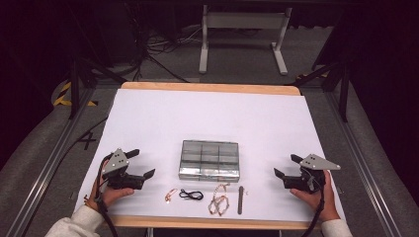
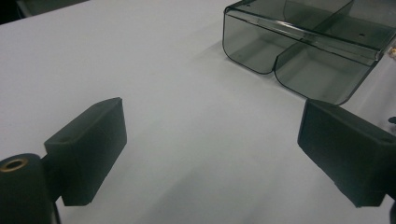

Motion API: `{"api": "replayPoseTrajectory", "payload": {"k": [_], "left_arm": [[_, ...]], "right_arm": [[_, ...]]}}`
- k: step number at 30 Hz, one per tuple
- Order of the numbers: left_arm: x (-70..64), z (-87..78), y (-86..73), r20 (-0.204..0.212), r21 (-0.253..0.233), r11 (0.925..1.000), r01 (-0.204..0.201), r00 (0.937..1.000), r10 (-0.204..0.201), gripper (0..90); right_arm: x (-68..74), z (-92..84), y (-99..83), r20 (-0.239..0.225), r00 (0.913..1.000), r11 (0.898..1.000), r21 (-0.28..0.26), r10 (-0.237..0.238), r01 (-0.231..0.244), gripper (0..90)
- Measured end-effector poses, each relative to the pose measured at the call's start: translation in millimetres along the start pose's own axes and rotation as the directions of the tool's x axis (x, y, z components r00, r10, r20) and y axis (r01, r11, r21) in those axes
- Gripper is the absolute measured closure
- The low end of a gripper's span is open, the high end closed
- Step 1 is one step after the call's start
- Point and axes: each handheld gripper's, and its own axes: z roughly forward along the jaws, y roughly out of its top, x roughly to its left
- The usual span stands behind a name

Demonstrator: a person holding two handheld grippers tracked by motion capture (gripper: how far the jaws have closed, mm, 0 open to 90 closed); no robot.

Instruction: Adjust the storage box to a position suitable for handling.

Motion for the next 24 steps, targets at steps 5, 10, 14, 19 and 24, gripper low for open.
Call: {"api": "replayPoseTrajectory", "payload": {"k": [5,10,14,19,24], "left_arm": [[1.0,1.5,1.4,0.003,0.020,0.9997,-0.013,0.9999,0.013,11.8],[-1.2,3.5,2.7,0.020,0.047,0.9986,-0.025,0.9995,0.024,18.0],[-2.3,2.4,6.5,0.026,0.038,0.9980,-0.050,0.9985,0.049,21.4],[-3.4,4.1,15.3,0.037,0.021,0.9967,-0.078,0.9963,0.077,25.9],[-3.9,8.7,18.6,0.057,0.025,0.9965,-0.080,0.9953,0.078,33.3]], "right_arm": [[0.9,2.2,0.9,0.003,1.0000,1.000,0.021,-0.005,0.005,17.6],[0.2,3.7,2.1,0.008,1.0000,0.999,0.040,0.000,-0.001,19.4],[0.1,3.5,2.4,0.002,1.0000,0.999,0.035,0.002,-0.002,21.9],[3.1,-0.1,2.3,0.007,0.9999,0.999,0.035,0.007,-0.008,22.8],[10.8,-5.4,9.3,-0.031,0.9994,0.998,0.063,0.017,-0.015,26.1]]}}
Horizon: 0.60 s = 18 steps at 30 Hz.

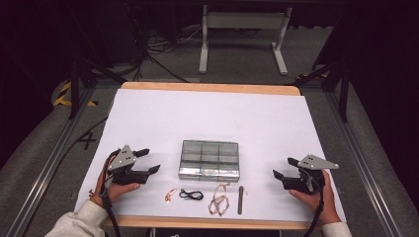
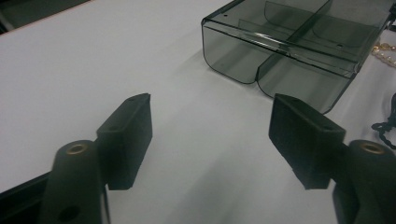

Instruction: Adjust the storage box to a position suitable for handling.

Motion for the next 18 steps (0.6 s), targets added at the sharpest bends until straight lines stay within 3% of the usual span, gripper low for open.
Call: {"api": "replayPoseTrajectory", "payload": {"k": [5,9,12,18], "left_arm": [[2.7,6.0,7.0,0.018,-0.002,1.0000,-0.009,0.9998,0.009,40.2],[1.1,15.4,12.0,0.026,0.015,0.9996,-0.025,0.9993,0.025,45.2],[0.2,24.3,17.1,0.027,0.035,0.9985,-0.042,0.9988,0.041,50.4],[0.2,38.0,22.3,0.030,0.066,0.9973,-0.033,0.9991,0.031,57.7]], "right_arm": [[18.3,-1.1,17.1,-0.045,0.9979,0.999,0.000,-0.047,0.047,30.2],[37.7,0.3,25.4,-0.103,0.9904,0.996,0.009,-0.092,0.094,34.0],[55.1,4.4,32.6,-0.142,0.9816,0.991,0.028,-0.127,0.133,37.8],[75.5,14.2,42.6,-0.202,0.9649,0.983,0.045,-0.168,0.180,40.9]]}}
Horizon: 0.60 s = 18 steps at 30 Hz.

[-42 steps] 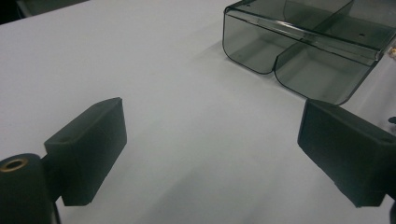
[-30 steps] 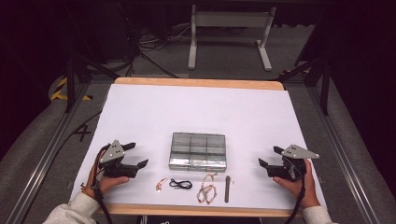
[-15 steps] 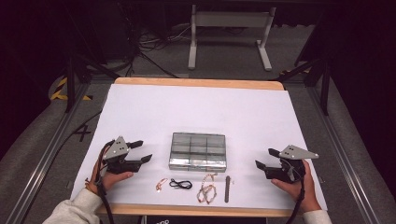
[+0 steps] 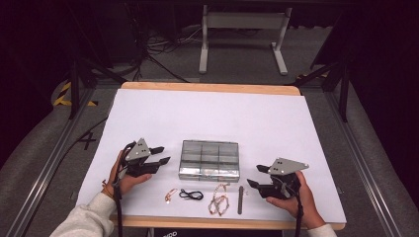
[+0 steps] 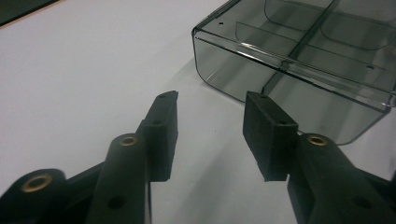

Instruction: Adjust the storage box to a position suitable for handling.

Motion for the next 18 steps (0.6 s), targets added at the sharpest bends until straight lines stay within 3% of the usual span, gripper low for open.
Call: {"api": "replayPoseTrajectory", "payload": {"k": [6,18], "left_arm": [[2.0,18.8,12.5,0.013,0.015,0.9997,-0.022,0.9997,0.021,63.2],[5.9,39.7,17.4,0.027,0.062,0.9975,-0.035,0.9991,0.033,71.6]], "right_arm": [[11.1,14.3,9.8,-0.023,0.9997,0.999,0.042,-0.011,0.012,42.0],[13.8,33.8,17.7,-0.030,0.9994,0.997,0.072,0.018,-0.016,41.4]]}}
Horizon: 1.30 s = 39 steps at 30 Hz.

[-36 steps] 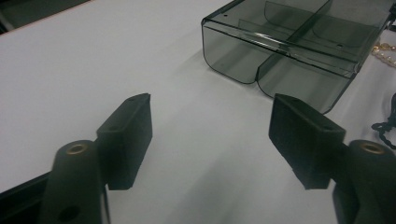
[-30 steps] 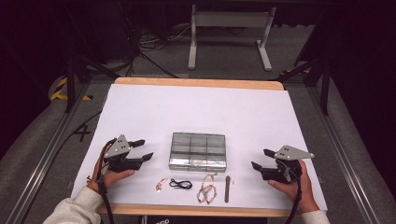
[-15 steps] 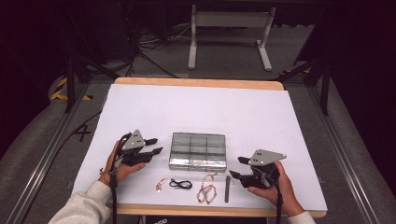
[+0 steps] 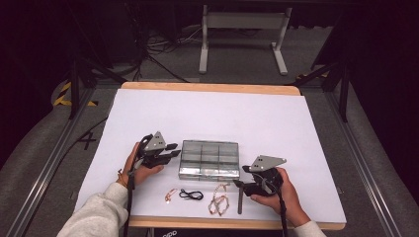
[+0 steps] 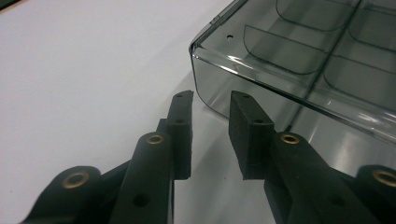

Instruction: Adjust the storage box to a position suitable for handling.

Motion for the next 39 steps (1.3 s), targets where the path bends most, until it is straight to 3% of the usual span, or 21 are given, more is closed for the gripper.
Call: {"api": "replayPoseTrajectory", "payload": {"k": [5,18,39], "left_arm": [[-1.5,-1.1,0.7,0.023,-0.012,0.9999,-0.005,0.9997,0.005,74.6],[-3.7,-2.3,1.0,0.031,-0.010,0.9999,-0.005,0.9995,0.005,79.3],[-9.9,-4.4,-3.6,0.054,0.002,0.9999,-0.012,0.9985,0.011,84.7]], "right_arm": [[0.3,4.0,-2.1,-0.006,0.9997,1.000,0.003,0.023,-0.023,41.4],[4.5,1.8,-1.8,-0.008,0.9999,1.000,-0.017,0.011,-0.012,47.9],[7.9,-1.5,-5.5,0.002,0.9992,0.999,-0.029,-0.040,0.040,60.3]]}}
